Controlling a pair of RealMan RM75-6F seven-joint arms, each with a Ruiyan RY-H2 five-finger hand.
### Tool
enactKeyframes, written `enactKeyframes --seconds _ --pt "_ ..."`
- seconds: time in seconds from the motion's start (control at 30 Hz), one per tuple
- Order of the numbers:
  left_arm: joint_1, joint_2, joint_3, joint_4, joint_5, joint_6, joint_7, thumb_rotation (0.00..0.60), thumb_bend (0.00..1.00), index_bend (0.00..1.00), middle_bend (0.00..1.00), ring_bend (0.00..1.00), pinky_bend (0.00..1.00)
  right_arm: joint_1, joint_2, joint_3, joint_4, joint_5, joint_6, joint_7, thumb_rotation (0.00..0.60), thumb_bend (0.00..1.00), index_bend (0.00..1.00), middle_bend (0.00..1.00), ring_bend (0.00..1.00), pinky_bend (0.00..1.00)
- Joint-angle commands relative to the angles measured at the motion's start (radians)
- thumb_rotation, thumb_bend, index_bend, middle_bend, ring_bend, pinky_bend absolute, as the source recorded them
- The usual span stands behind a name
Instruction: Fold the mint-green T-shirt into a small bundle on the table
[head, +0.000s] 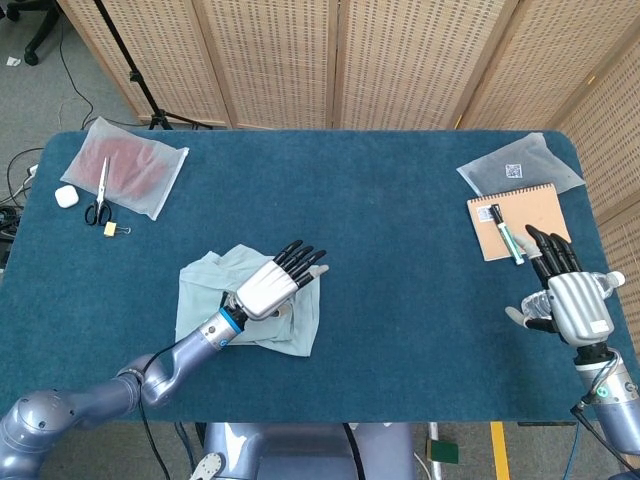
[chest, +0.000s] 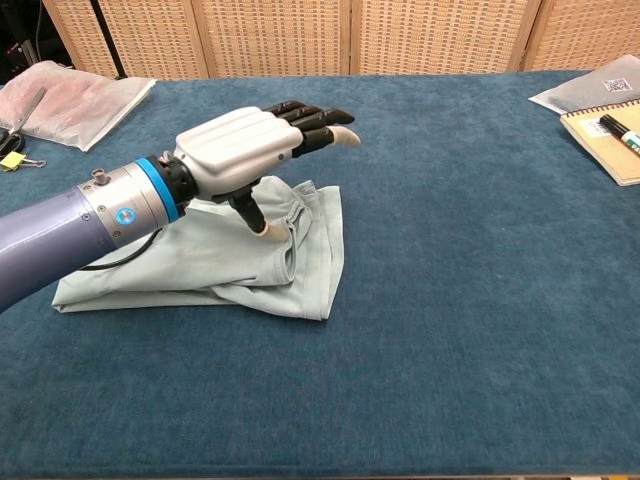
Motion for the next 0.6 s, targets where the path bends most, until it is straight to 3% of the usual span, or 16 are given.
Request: enactKeyframes --seconds 0.03,0.6 --pt "-0.007 -0.008 0.0 0.008 0.001 -0.006 0.002 0.6 0.0 0.0 0.0 0.0 0.0 0.0 0.0 0.0 0.0 0.0 0.0 0.001 0.6 0.0 0.0 0.0 0.0 0.04" --pt "-0.023 -0.033 -0.005 0.039 -0.013 -0.019 0.02 0.6 0.0 0.0 0.0 0.0 0.0 -0.002 0.004 0.001 -0.001 0.0 0.002 0.008 0.6 0.0 0.0 0.0 0.0 0.04"
